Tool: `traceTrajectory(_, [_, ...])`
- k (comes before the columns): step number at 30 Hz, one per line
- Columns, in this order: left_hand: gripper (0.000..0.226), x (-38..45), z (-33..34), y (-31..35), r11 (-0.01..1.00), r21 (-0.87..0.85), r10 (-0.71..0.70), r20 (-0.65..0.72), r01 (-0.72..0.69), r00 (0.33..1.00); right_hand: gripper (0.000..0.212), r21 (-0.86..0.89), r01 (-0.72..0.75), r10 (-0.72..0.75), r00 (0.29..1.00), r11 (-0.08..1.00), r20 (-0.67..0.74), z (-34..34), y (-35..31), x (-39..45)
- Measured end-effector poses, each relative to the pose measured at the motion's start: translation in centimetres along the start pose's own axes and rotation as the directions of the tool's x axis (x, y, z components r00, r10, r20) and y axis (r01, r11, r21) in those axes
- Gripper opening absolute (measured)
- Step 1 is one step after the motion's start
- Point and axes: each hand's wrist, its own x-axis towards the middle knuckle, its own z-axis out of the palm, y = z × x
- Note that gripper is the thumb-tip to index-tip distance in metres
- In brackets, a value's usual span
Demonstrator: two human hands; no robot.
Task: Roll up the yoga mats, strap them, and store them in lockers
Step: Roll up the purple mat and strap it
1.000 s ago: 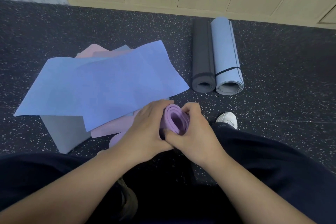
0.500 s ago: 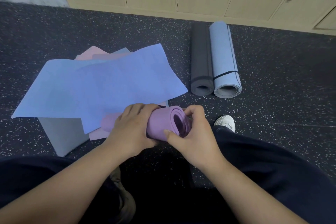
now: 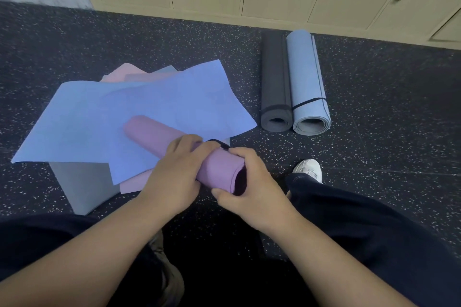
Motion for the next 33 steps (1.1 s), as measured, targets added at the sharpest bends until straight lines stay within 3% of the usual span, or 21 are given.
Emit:
traceTrajectory(5, [0.088,1.2,-1.3,2.1,0.995,-0.075,0.055,-0.118,-0.064,0.991,0.061,0.066,0.058,-0.045,0.982,0.996,-0.185,-0.3,-0.8,0.9])
traceTrajectory(10, [0.094,1.5,-3.0,3.0,0.982,-0.124,0.120,-0.190,-0.145,0.975,0.066,0.129,0.218,-0.177,0.945,0.967,-0.275,-1.1,-0.9,1.5])
traceTrajectory(17, [0.062,-0.2,-4.0,5.0,0.995,-0.025,0.075,-0.404,-0.093,0.912,0.063,0.086,0.359,-0.331,0.914,0.929,-0.232,-2.2,0.0,-0.1])
traceTrajectory(21, [0.045,-0.9,-4.4,7.3,0.991,0.082,0.130,-0.344,-0.108,0.930,0.062,-0.004,0.397,-0.389,0.897,0.918,-0.209,-3.8,0.9,-1.8])
traceTrajectory(25, [0.060,-1.1,-4.8,9.2,0.923,0.320,0.286,-0.202,-0.213,0.937,0.063,-0.074,0.426,-0.432,0.889,0.902,-0.154,-5.8,2.2,-4.0])
traceTrajectory(28, [0.065,-0.9,-5.2,10.7,0.915,0.380,0.183,-0.082,-0.139,0.980,0.064,-0.088,0.428,-0.437,0.890,0.899,-0.129,-7.4,2.8,-5.3])
traceTrajectory(33, [0.053,0.2,-6.4,11.4,0.931,0.363,0.062,-0.068,-0.033,0.996,0.063,-0.097,0.426,-0.436,0.887,0.900,-0.150,-9.2,3.1,-6.8])
